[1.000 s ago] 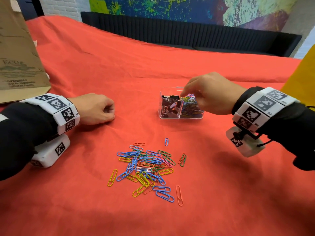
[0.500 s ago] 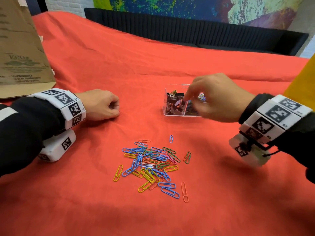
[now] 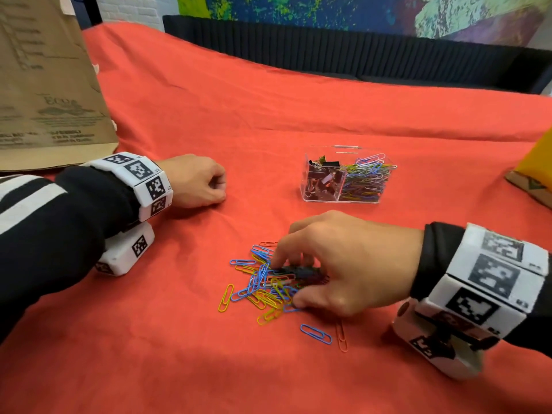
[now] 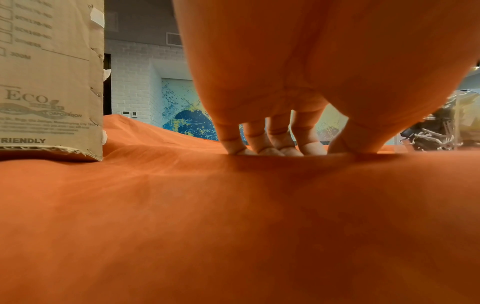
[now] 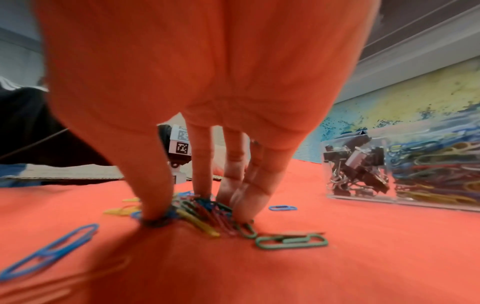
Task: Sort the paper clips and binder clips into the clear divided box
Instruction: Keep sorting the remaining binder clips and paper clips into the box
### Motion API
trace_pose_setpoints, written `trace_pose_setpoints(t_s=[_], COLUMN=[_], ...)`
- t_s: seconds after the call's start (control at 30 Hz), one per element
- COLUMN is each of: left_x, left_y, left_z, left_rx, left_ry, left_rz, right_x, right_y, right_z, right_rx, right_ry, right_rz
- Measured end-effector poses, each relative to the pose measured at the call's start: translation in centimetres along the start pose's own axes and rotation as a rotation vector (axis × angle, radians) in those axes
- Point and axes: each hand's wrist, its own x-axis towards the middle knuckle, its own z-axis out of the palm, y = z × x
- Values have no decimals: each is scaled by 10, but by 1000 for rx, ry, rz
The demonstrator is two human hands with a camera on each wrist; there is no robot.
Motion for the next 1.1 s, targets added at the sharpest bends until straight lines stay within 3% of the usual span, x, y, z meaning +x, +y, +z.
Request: trace_pose_setpoints(t_s=[0.17,0.53,0.83,1.1], left_x=[0,2,1,0], left_y=[1,-3,-1,0], left_z=[-1,1,0,0], left_rx=[-3,-11,-2,-10], left_ry=[-1,-13,-7,-11], left_rz=[-6,-14,-7,-2], right_x=[-1,-30,-24,5], right_y=[2,48,125,143], right_z=[-1,-54,-102,-82], right_rx=[11,226,48,-100], right_ry=[77,213,486,430], right_rz=[11,218,493,555])
